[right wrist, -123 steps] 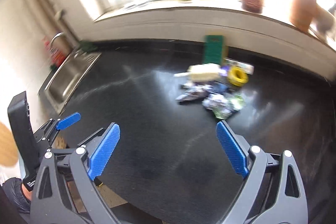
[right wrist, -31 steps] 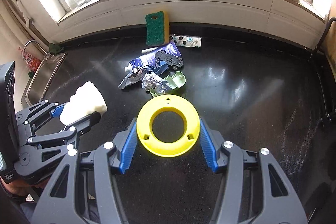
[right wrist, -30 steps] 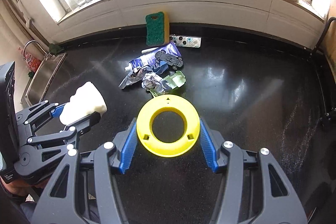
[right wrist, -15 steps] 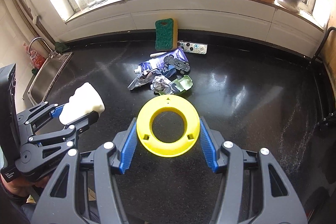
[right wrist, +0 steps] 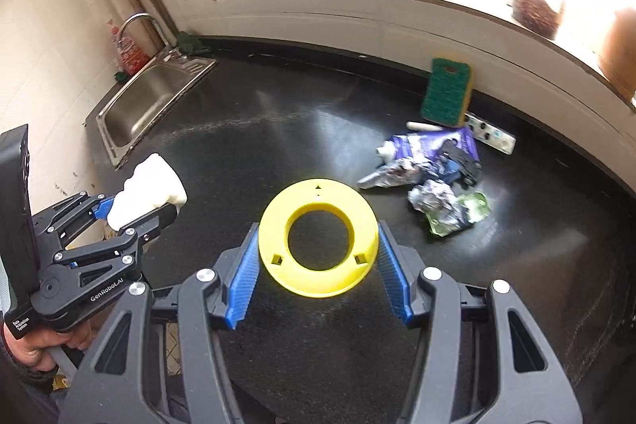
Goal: Collect trash
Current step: 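Carry the foam piece and tape roll to the floor bin and open both tools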
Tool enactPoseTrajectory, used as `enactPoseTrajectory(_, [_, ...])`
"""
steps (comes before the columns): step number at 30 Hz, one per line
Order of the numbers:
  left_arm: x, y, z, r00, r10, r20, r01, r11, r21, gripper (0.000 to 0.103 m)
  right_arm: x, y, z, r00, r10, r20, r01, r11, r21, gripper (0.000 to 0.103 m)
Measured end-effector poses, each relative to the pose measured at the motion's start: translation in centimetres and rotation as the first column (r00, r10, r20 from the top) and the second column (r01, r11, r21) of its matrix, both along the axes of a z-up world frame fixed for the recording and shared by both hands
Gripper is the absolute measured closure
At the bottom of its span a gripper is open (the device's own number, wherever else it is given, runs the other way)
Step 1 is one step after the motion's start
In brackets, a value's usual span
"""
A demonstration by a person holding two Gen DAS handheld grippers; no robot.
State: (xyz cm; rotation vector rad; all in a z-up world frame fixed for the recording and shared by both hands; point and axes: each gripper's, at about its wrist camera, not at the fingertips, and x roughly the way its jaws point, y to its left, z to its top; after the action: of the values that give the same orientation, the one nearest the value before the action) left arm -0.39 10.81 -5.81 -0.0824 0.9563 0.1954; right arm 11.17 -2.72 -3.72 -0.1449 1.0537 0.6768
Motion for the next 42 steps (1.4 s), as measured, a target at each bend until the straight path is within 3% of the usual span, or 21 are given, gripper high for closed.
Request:
enactPoseTrajectory(5, [-4.4,6.0,0.2,0.978,0.207,-0.002,-0.207,0.978,0.02,0.058,-1.3,7.3,0.2,0.984,0.18,-0.001,-0.18,0.984,0.008,0.048])
enactPoseTrajectory(9, [-8.8,10.3,-0.1,0.931,0.366,-0.012,-0.366,0.93,0.022,0.058,-3.6,13.2,0.3,0.943,0.331,-0.004,-0.331,0.943,0.014,0.048])
enactPoseTrajectory(12, [-12.3,12.9,-0.5,0.88,0.474,-0.025,-0.473,0.881,0.02,0.058,-6.0,17.7,0.3,0.894,0.447,-0.008,-0.447,0.894,0.02,0.048])
enactPoseTrajectory(16, [-17.3,15.9,-1.4,0.795,0.605,-0.043,-0.605,0.796,0.007,0.058,-9.4,22.9,0.0,0.817,0.576,-0.02,-0.576,0.817,0.025,0.048])
enactPoseTrajectory(23, [-24.0,19.2,-4.3,0.654,0.75,-0.097,-0.755,0.656,-0.02,0.058,-16.2,31.2,-2.1,0.66,0.746,-0.089,-0.747,0.664,0.032,0.048])
enactPoseTrajectory(28, [-27.2,21.3,-8.1,0.582,0.805,-0.118,-0.813,0.569,-0.126,0.058,-20.7,36.2,-4.8,0.573,0.803,-0.164,-0.809,0.586,0.042,0.048])
enactPoseTrajectory(32, [-28.4,23.0,-11.5,0.55,0.823,-0.139,-0.832,0.527,-0.172,0.058,-23.6,40.4,-7.4,0.526,0.824,-0.212,-0.839,0.543,0.025,0.048])
enactPoseTrajectory(36, [-29.0,25.4,-15.2,0.527,0.834,-0.163,-0.845,0.494,-0.204,0.058,-25.2,43.5,-10.6,0.502,0.828,-0.25,-0.856,0.517,-0.006,0.048])
enactPoseTrajectory(42, [-29.5,28.2,-19.4,0.513,0.838,-0.187,-0.851,0.468,-0.239,0.058,-26.7,46.8,-14.8,0.477,0.832,-0.283,-0.875,0.479,-0.069,0.048])
